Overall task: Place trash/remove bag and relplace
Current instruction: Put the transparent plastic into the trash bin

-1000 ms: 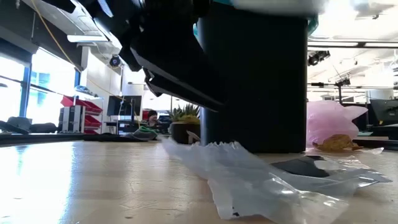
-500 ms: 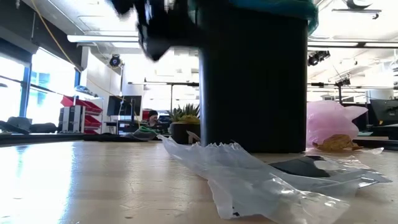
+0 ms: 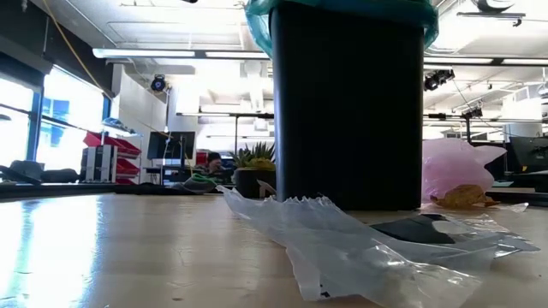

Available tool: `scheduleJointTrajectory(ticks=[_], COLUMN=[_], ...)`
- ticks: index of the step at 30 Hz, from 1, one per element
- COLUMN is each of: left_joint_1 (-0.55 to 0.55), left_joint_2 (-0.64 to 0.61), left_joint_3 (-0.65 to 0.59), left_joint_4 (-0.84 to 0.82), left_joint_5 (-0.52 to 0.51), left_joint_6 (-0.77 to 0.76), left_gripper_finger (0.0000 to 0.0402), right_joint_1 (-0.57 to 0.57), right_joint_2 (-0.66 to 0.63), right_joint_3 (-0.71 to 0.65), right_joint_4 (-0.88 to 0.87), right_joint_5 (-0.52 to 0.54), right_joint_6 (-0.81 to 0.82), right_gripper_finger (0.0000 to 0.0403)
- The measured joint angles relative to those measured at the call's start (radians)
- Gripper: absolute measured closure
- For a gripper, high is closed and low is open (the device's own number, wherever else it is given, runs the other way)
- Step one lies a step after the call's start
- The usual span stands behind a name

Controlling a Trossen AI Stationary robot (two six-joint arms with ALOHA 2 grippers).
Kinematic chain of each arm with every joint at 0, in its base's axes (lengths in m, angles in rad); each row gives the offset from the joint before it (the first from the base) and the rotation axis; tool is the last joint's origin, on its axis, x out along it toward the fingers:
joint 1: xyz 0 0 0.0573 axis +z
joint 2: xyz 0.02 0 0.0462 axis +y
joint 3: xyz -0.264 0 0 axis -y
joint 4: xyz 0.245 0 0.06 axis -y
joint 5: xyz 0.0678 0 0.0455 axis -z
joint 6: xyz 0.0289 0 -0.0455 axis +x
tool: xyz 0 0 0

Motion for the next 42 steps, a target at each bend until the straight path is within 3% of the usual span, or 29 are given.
scheduleJointTrajectory(ticks=[4, 10, 16, 24, 28, 32, 37, 42], left_joint_1=[-0.008, -0.021, -0.024, -0.040, -0.046, -0.048, -0.049, -0.047], left_joint_2=[0.000, 0.001, 0.002, 0.002, 0.002, 0.002, 0.002, 0.002], left_joint_3=[0.000, 0.000, 0.000, -0.001, -0.001, -0.001, -0.001, -0.001], left_joint_4=[-0.001, -0.008, -0.018, -0.044, -0.063, -0.068, -0.084, -0.097], left_joint_5=[-0.005, -0.018, -0.019, -0.019, -0.025, -0.028, -0.031, -0.041], left_joint_6=[-0.005, -0.005, -0.005, -0.005, -0.005, -0.005, -0.005, 0.009], left_gripper_finger=[0.0218, 0.0218, 0.0218, 0.0218, 0.0218, 0.0218, 0.0218, 0.0218], right_joint_1=[-0.110, -0.294, -0.449, -0.515, -0.519, -0.500, -0.447, -0.373], right_joint_2=[-0.058, -0.105, -0.102, -0.100, -0.100, -0.100, -0.101, -0.102], right_joint_3=[-0.007, -0.008, -0.009, -0.089, -0.163, -0.195, -0.148, -0.067], right_joint_4=[-0.054, -0.054, -0.054, -0.053, -0.054, -0.055, -0.053, -0.053], right_joint_5=[0.013, -0.076, -0.368, -0.510, -0.520, -0.498, -0.401, -0.355], right_joint_6=[-0.065, -0.165, -0.174, -0.082, -0.034, 0.027, 0.066, 0.074], right_gripper_finger=[0.0403, 0.0403, 0.0403, 0.0401, 0.0377, 0.0317, 0.0244, 0.0218])
